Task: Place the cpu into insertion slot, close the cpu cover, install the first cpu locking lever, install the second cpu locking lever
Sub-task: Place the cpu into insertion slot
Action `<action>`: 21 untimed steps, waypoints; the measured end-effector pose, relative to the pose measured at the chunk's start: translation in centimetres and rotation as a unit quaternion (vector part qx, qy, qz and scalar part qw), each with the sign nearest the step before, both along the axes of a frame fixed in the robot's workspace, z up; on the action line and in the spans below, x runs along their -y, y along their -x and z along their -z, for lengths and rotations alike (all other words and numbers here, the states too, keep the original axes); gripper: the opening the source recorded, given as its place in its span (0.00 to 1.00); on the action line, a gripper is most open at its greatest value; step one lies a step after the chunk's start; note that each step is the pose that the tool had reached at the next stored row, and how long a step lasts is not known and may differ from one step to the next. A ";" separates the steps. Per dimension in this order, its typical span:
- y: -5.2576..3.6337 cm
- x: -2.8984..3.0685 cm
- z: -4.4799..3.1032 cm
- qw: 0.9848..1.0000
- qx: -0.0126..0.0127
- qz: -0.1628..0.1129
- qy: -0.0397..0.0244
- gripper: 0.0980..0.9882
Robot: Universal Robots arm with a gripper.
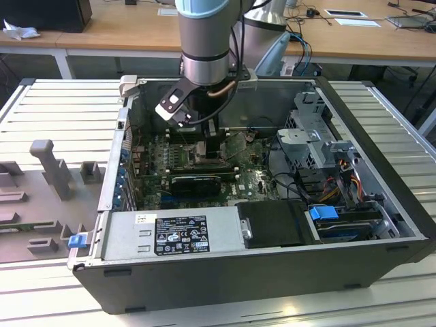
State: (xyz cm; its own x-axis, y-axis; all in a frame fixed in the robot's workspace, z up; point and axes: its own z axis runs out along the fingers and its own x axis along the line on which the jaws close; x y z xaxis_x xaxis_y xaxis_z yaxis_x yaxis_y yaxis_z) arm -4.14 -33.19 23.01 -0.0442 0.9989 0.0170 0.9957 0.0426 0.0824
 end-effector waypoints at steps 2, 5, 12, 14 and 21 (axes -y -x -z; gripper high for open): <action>0.03 -0.21 0.35 1.000 0.000 0.000 0.000 0.50; 0.14 -0.45 1.02 1.000 0.000 0.004 0.001 0.50; 0.22 -1.07 1.60 1.000 0.000 0.010 0.001 0.50; 0.20 -1.44 2.05 1.000 0.000 0.013 0.002 0.50; 0.03 -1.44 3.00 1.000 0.000 0.022 0.002 0.50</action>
State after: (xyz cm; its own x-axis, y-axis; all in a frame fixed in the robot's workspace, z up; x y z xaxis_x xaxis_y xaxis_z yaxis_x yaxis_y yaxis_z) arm -4.17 -31.75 20.01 -0.0012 0.9999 0.0127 0.9966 0.0001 0.0819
